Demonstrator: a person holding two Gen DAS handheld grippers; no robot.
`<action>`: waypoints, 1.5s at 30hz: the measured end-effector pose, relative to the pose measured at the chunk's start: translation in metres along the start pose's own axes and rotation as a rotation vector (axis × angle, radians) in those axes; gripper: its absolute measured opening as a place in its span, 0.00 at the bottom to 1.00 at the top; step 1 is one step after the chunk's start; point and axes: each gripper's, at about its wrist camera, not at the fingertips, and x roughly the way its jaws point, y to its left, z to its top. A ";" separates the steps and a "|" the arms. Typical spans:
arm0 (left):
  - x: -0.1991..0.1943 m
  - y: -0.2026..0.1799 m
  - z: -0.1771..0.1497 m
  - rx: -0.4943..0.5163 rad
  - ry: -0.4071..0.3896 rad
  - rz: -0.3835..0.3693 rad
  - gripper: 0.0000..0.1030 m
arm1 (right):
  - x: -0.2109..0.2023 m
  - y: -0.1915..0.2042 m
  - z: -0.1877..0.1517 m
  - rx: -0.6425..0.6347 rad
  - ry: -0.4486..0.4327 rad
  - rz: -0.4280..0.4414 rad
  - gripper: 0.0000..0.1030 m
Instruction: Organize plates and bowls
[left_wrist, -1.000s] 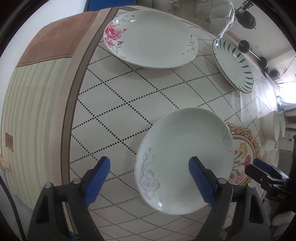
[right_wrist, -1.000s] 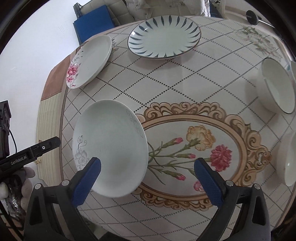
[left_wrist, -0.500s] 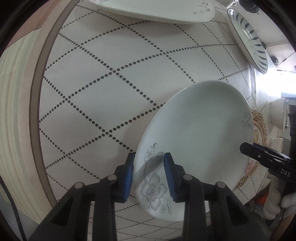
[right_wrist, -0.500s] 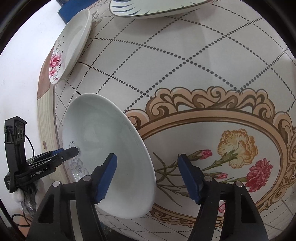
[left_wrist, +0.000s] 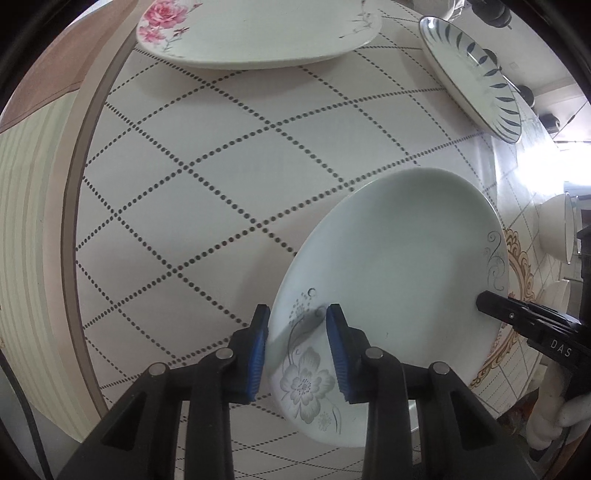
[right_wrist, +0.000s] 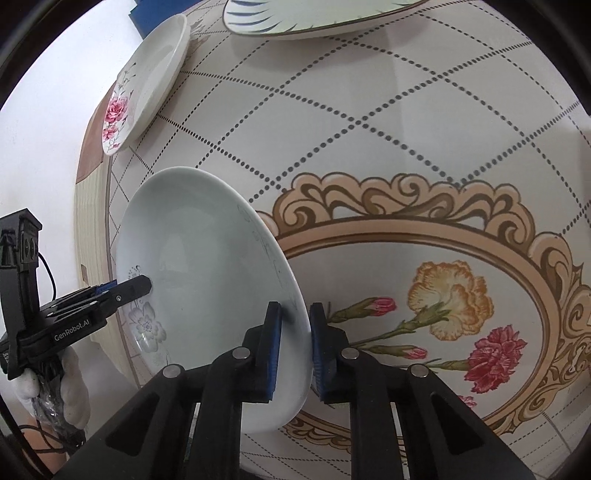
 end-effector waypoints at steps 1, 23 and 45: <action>-0.002 -0.008 0.001 0.004 0.000 -0.007 0.28 | -0.005 -0.005 -0.001 0.003 -0.007 -0.001 0.17; -0.005 -0.120 0.071 0.141 -0.008 0.007 0.28 | -0.084 -0.139 0.022 0.156 -0.139 -0.098 0.17; -0.129 0.026 0.093 -0.095 -0.240 0.004 0.33 | -0.148 -0.076 0.053 0.083 -0.284 -0.091 0.61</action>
